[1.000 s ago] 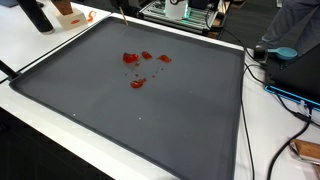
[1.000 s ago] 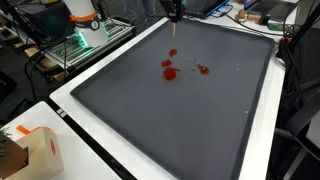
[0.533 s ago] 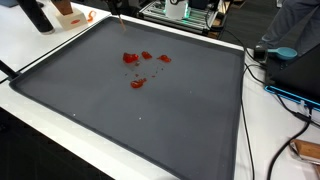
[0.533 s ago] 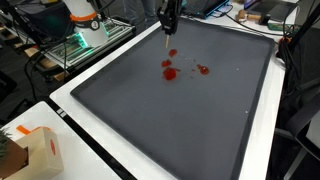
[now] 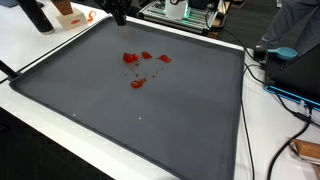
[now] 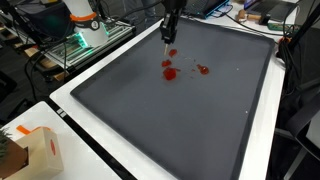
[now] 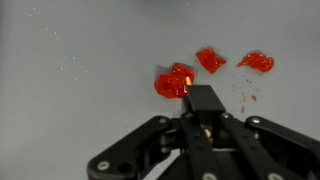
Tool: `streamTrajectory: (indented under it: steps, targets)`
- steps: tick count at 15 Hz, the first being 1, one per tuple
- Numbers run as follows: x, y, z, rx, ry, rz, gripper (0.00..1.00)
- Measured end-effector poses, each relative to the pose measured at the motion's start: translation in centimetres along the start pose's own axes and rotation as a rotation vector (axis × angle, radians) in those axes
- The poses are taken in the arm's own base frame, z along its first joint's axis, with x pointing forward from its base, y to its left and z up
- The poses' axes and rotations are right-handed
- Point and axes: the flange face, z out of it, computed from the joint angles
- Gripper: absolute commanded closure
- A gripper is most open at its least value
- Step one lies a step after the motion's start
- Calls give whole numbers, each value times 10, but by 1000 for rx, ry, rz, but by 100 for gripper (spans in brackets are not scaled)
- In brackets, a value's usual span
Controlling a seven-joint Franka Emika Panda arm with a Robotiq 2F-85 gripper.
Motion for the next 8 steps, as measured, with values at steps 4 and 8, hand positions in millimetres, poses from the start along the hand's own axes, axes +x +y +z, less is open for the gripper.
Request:
streamTrajectory:
  steps: [4, 8]
  targets:
    - [1, 0, 17, -13, 35, -31, 97]
    - [4, 1, 37, -24, 61, -56, 97]
